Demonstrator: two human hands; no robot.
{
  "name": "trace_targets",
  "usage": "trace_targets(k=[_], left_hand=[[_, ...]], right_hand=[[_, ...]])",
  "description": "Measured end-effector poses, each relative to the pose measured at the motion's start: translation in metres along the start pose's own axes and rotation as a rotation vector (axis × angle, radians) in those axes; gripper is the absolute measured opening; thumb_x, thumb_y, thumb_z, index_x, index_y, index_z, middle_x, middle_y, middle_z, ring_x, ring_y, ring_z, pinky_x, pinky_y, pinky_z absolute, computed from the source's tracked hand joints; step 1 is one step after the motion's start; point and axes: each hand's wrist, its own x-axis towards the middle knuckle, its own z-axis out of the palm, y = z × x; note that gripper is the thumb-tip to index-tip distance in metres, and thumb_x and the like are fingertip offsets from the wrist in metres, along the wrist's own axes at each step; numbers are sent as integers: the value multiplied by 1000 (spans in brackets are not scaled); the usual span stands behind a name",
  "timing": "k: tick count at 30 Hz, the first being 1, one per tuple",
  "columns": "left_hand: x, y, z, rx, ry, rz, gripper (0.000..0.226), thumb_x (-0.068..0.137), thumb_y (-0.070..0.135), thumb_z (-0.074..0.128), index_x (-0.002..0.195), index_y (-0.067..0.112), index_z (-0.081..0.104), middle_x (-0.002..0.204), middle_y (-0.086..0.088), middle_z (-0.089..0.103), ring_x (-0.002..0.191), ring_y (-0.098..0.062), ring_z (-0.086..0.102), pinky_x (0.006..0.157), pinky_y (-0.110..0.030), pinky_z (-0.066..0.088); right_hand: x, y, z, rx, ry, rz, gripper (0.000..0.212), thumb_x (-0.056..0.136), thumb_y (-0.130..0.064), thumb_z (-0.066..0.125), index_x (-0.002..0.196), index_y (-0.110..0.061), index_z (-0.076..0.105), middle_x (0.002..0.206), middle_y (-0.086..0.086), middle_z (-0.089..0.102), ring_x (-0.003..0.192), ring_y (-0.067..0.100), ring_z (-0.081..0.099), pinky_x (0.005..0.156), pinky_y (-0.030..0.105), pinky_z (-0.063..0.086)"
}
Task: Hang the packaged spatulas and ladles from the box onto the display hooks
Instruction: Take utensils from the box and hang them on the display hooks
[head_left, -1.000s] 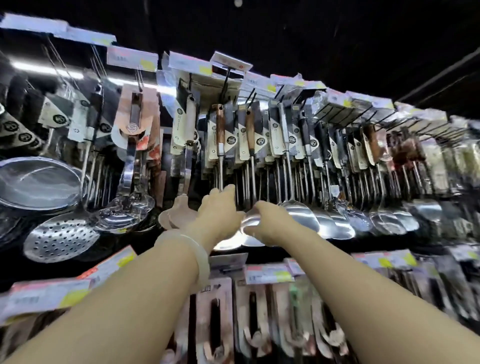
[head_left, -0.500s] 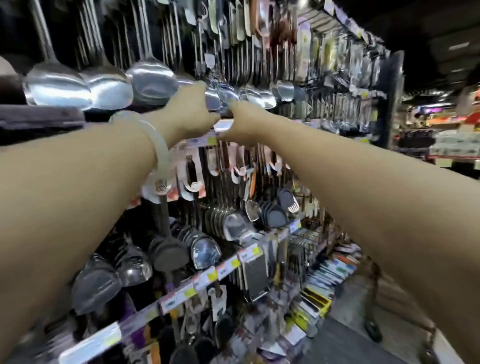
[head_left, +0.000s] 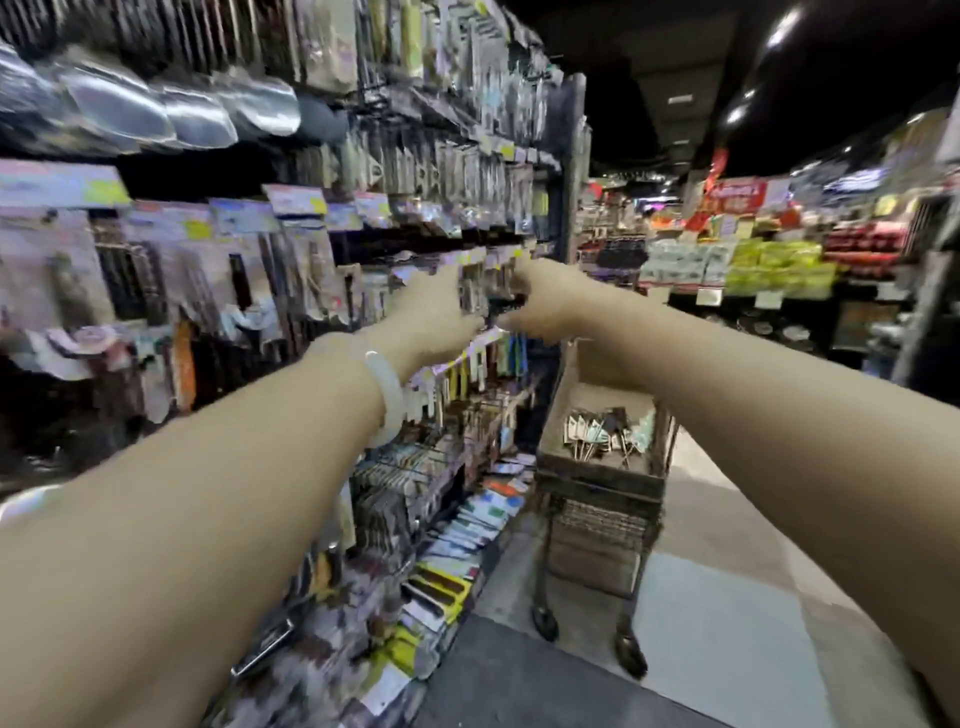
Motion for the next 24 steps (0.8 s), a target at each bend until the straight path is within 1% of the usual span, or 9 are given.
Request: trace_targets(k=[2, 5, 8, 12, 15, 17, 19, 22, 24], left_hand=[[28, 14, 40, -17, -62, 15, 56, 89, 34, 54, 134, 7, 34, 133, -18, 47, 114, -35, 51, 90, -40, 46], [71, 29, 93, -34, -128, 47, 62, 90, 35, 53, 140, 8, 27, 144, -16, 37, 126, -34, 43, 100, -40, 41], [117, 33, 144, -44, -180, 82, 64, 89, 30, 55, 141, 8, 26, 143, -17, 39, 126, -34, 43, 99, -39, 40], [188, 26, 213, -101, -263, 107, 59, 90, 30, 54, 140, 12, 28, 141, -17, 39, 120, -34, 48, 93, -39, 43], [249, 20, 254, -153, -323, 106, 52, 91, 27, 52, 136, 13, 32, 138, -16, 39, 116, -33, 48, 84, -32, 40], [287, 15, 278, -178, -363, 110, 51, 91, 26, 52, 137, 14, 32, 138, -16, 41, 112, -34, 52, 79, -31, 40], [325, 8, 305, -184, -398, 104, 54, 91, 28, 52, 139, 14, 30, 140, -17, 39, 108, -35, 55, 76, -31, 41], [371, -4, 356, -164, -463, 68, 61, 91, 31, 52, 142, 13, 25, 144, -15, 37, 118, -33, 51, 86, -33, 43], [392, -12, 395, -163, -516, 52, 62, 90, 31, 53, 143, 11, 27, 144, -15, 38, 123, -31, 47, 94, -32, 42]], right_hand=[[17, 42, 9, 15, -19, 68, 50, 90, -31, 58, 129, -3, 46, 126, 16, 56, 109, 31, 58, 93, 40, 50], [48, 98, 27, 46, -34, 130, 46, 89, -28, 59, 126, -3, 48, 123, 15, 56, 109, 30, 57, 93, 40, 50], [84, 149, 50, 90, -46, 195, 43, 87, -25, 62, 122, -3, 51, 113, 13, 60, 96, 31, 63, 84, 42, 55], [147, 215, 82, 97, -79, 284, 50, 88, -26, 60, 130, -3, 44, 106, 14, 58, 87, 31, 65, 75, 43, 59], [202, 259, 99, 104, -104, 353, 48, 89, -25, 60, 130, -4, 45, 96, 10, 57, 77, 25, 58, 61, 33, 54], [238, 288, 107, 95, -116, 383, 51, 88, -26, 60, 130, -3, 44, 101, 10, 57, 79, 23, 56, 58, 29, 51], [270, 317, 115, 78, -113, 406, 55, 88, -29, 60, 134, -3, 41, 114, 12, 57, 85, 21, 53, 55, 23, 44], [310, 361, 138, 102, -113, 480, 62, 89, -26, 59, 141, -4, 33, 133, 13, 50, 89, 24, 59, 59, 23, 47], [331, 393, 163, 95, -147, 522, 58, 89, -24, 59, 139, -4, 37, 136, 13, 50, 97, 26, 60, 68, 26, 50]])
